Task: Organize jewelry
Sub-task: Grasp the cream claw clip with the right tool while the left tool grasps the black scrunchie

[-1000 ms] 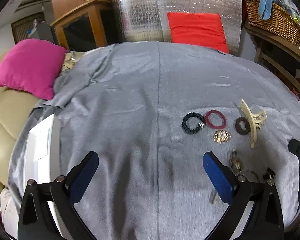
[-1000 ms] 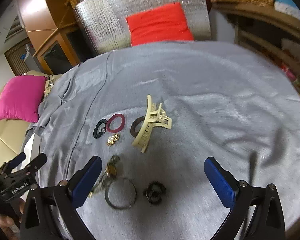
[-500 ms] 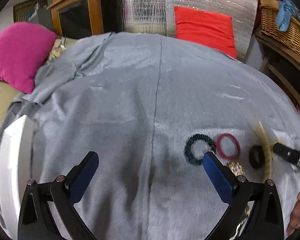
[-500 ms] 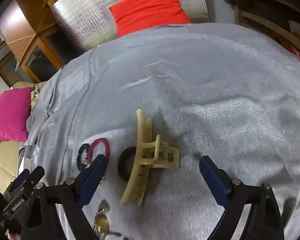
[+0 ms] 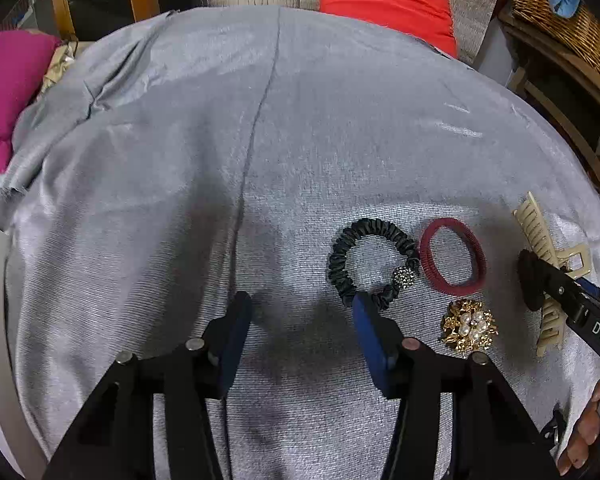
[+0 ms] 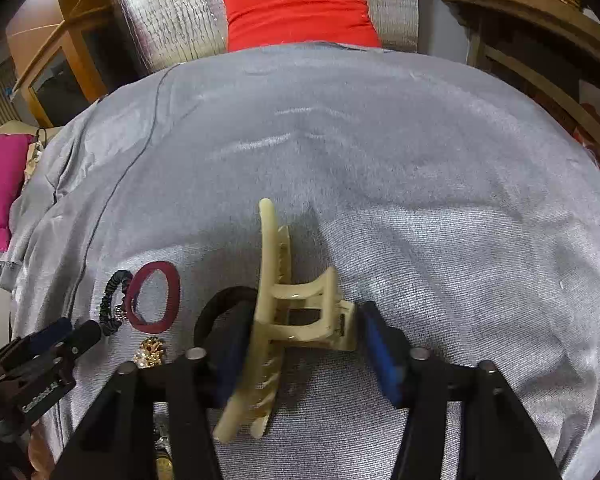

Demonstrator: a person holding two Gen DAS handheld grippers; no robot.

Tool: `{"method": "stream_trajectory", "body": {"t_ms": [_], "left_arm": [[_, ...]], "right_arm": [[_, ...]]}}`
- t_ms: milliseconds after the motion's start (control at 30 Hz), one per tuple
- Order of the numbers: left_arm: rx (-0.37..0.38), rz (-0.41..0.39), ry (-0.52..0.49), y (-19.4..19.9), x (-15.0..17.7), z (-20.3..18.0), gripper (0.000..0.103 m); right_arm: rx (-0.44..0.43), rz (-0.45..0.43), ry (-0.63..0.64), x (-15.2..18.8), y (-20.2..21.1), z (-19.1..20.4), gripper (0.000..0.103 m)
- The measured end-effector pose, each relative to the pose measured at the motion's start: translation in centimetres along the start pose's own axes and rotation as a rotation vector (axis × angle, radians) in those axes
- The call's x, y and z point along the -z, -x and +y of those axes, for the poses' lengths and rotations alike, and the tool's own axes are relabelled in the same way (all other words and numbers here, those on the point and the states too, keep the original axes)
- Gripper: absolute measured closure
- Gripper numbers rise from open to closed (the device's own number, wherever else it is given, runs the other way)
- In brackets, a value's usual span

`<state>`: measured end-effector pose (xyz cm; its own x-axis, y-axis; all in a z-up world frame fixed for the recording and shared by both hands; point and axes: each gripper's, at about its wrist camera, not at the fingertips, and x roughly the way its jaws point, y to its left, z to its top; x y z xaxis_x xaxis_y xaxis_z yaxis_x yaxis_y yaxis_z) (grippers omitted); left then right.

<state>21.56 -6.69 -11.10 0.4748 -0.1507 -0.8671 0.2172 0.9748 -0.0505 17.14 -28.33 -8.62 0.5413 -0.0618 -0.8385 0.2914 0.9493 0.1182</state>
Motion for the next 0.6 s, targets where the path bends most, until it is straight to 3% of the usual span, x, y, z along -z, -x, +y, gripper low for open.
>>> {"method": "stream_trajectory", "body": {"t_ms": [133,233,367,433,467,600], "left_arm": [[0.037,-0.024,-0.003,0.2,0.1,-0.3,0.05],[0.049,-0.025,-0.009,0.0,0.3,-0.5,0.054],[0.089,-0.012,0.008,-1.0,0.2,-0.6,0.07],[0.116,-0.012,0.018,-1.3,-0.2,0.0,0.088],[0.13,-0.015,0.018,-1.3,-0.2,-0.1,0.091],[0.066,-0.049,-0.038,-1.1,-0.2,-1.5,0.099]], "right_arm": [[-0.003,-0.015,-0.007,0.2,0.2,-0.3,0.05],[-0.006,-0.041,-0.003,0.4,1.1,-0.4,0.062],[-0.019,-0.037,-0.003,0.6,1.3,-0.5,0.062],[-0.025,-0.042,-0.009,0.6,1.5,-0.7,0.062],[-0.028,-0.045,-0.014,0.6,1.7,-0.8,0.062],[-0.05,-0.044,-0.045,0.7,2.2,-1.6,0.062]]}}
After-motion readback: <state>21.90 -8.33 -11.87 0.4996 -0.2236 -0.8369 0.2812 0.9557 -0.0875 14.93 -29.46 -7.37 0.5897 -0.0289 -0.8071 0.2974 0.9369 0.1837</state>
